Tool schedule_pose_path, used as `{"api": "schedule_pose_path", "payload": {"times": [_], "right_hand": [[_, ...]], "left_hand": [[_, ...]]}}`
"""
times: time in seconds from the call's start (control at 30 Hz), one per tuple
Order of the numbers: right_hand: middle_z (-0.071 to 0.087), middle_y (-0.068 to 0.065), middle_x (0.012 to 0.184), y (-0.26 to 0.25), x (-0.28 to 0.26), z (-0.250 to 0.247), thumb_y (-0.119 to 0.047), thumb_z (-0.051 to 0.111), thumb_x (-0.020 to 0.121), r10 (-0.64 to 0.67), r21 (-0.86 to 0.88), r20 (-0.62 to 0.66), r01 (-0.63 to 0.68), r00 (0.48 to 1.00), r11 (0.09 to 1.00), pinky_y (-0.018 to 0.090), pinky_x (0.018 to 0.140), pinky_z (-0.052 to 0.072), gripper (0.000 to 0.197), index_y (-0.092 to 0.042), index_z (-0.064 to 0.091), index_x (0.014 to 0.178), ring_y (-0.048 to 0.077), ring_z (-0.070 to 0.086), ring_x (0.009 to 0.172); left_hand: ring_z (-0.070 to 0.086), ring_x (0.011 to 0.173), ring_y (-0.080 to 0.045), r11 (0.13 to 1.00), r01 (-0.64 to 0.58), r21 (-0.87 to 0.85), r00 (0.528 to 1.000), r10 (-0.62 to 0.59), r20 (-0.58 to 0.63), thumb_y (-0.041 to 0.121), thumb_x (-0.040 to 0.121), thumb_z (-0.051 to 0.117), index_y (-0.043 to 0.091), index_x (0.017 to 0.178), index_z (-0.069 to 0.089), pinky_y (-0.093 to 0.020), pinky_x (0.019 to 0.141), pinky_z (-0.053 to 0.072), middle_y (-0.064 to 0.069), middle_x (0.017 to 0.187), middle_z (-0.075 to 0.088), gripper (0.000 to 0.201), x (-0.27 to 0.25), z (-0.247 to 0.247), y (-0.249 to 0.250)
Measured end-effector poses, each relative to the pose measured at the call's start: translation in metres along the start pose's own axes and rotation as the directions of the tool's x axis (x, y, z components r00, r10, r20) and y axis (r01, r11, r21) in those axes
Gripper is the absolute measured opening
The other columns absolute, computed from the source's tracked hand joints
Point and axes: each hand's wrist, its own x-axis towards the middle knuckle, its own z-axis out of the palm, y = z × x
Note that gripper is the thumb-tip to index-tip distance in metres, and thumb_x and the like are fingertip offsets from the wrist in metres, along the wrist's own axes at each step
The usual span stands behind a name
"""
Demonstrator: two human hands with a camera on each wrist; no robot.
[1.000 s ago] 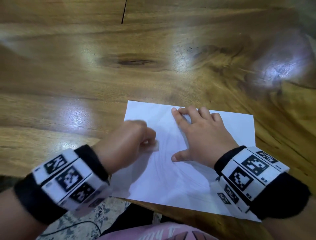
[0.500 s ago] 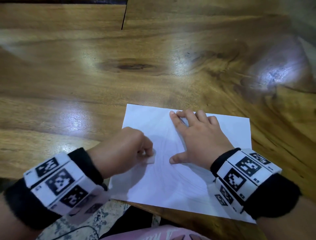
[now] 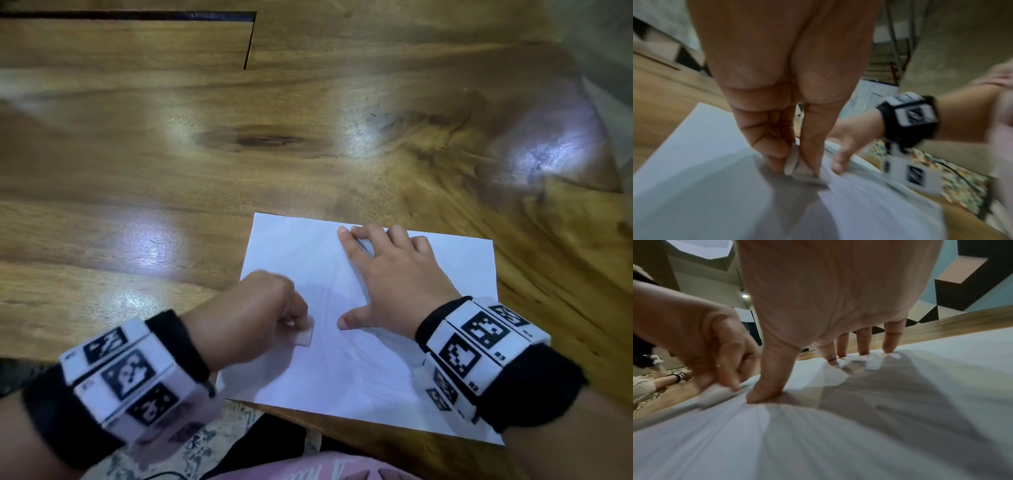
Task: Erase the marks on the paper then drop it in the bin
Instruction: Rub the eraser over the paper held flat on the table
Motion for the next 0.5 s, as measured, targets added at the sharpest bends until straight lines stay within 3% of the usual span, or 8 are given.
{"api": "schedule_pose_path", "payload": {"times": [0.07, 0.13, 0.2, 0.27, 0.37, 0.43, 0.5], "right_hand": [[0.010, -0.007, 0.147, 0.000, 0.000, 0.001, -0.075, 0.059, 0.065, -0.001, 0.001, -0.003, 0.001, 1.000, 1.000, 0.036, 0.100, 0.022, 0.117, -0.025, -0.005, 0.149, 0.020, 0.019, 0.124], [0.011, -0.007, 0.147, 0.000, 0.000, 0.001, -0.075, 0.059, 0.066, 0.000, 0.007, -0.005, 0.000, 1.000, 1.000, 0.036, 0.100, 0.022, 0.116, -0.025, -0.005, 0.150, 0.020, 0.019, 0.124], [0.011, -0.007, 0.147, 0.000, 0.001, 0.001, -0.075, 0.059, 0.065, -0.003, 0.008, -0.004, 0.003, 1.000, 1.000, 0.036, 0.100, 0.022, 0.116, -0.025, -0.004, 0.150, 0.020, 0.018, 0.124], [0.011, -0.007, 0.147, 0.001, 0.000, 0.001, -0.076, 0.059, 0.065, -0.005, 0.010, -0.005, 0.005, 1.000, 1.000, 0.036, 0.099, 0.022, 0.117, -0.025, -0.004, 0.150, 0.020, 0.018, 0.124], [0.011, -0.007, 0.147, 0.001, 0.000, 0.001, -0.076, 0.059, 0.065, -0.009, 0.007, -0.009, 0.009, 1.000, 1.000, 0.036, 0.099, 0.022, 0.117, -0.024, -0.004, 0.150, 0.021, 0.018, 0.124], [0.011, -0.006, 0.147, 0.001, 0.001, 0.002, -0.075, 0.059, 0.065, -0.009, 0.008, -0.011, 0.009, 1.000, 1.000, 0.036, 0.099, 0.022, 0.117, -0.024, -0.004, 0.149, 0.021, 0.019, 0.123], [0.011, -0.006, 0.147, 0.001, 0.001, 0.002, -0.075, 0.059, 0.065, -0.009, 0.008, -0.011, 0.009, 1.000, 1.000, 0.036, 0.098, 0.022, 0.117, -0.024, -0.004, 0.150, 0.021, 0.019, 0.123]], "left_hand": [[0.056, 0.066, -0.018, 0.999, 0.041, -0.003, 0.990, -0.041, -0.132, 0.020, 0.076, 0.069, 0.018, 0.080, 0.073, -0.008, 0.051, 0.028, -0.003, 0.069, 0.063, 0.006, 0.019, -0.015, 0.000], [0.053, 0.067, -0.017, 0.998, 0.064, -0.012, 0.960, -0.065, -0.271, 0.017, 0.076, 0.069, 0.014, 0.088, 0.072, -0.018, 0.052, 0.030, -0.008, 0.077, 0.068, 0.013, 0.043, -0.028, -0.001], [0.051, 0.066, -0.017, 0.997, 0.070, -0.021, 0.945, -0.073, -0.318, 0.017, 0.077, 0.068, 0.012, 0.088, 0.072, -0.021, 0.052, 0.023, -0.010, 0.077, 0.068, 0.013, 0.052, -0.028, -0.002], [0.048, 0.060, -0.017, 1.000, 0.018, -0.015, 0.952, -0.022, -0.307, 0.022, 0.077, 0.067, 0.015, 0.078, 0.072, -0.025, 0.052, 0.023, -0.008, 0.069, 0.064, 0.008, 0.039, -0.015, -0.003], [0.040, 0.049, -0.005, 0.998, -0.053, -0.036, 0.990, 0.048, -0.132, 0.031, 0.074, 0.064, 0.018, 0.062, 0.065, -0.019, 0.050, 0.025, 0.003, 0.058, 0.049, 0.017, 0.006, 0.003, -0.001], [0.046, 0.052, -0.007, 0.999, -0.035, -0.026, 0.998, 0.033, -0.054, 0.029, 0.074, 0.067, 0.020, 0.067, 0.069, -0.019, 0.051, 0.026, 0.004, 0.061, 0.052, 0.012, 0.004, 0.001, 0.000], [0.056, 0.063, -0.019, 1.000, -0.022, 0.000, 0.991, 0.022, -0.131, 0.019, 0.075, 0.070, 0.017, 0.077, 0.073, -0.021, 0.051, 0.025, -0.005, 0.067, 0.064, 0.004, 0.022, -0.011, 0.002]]}}
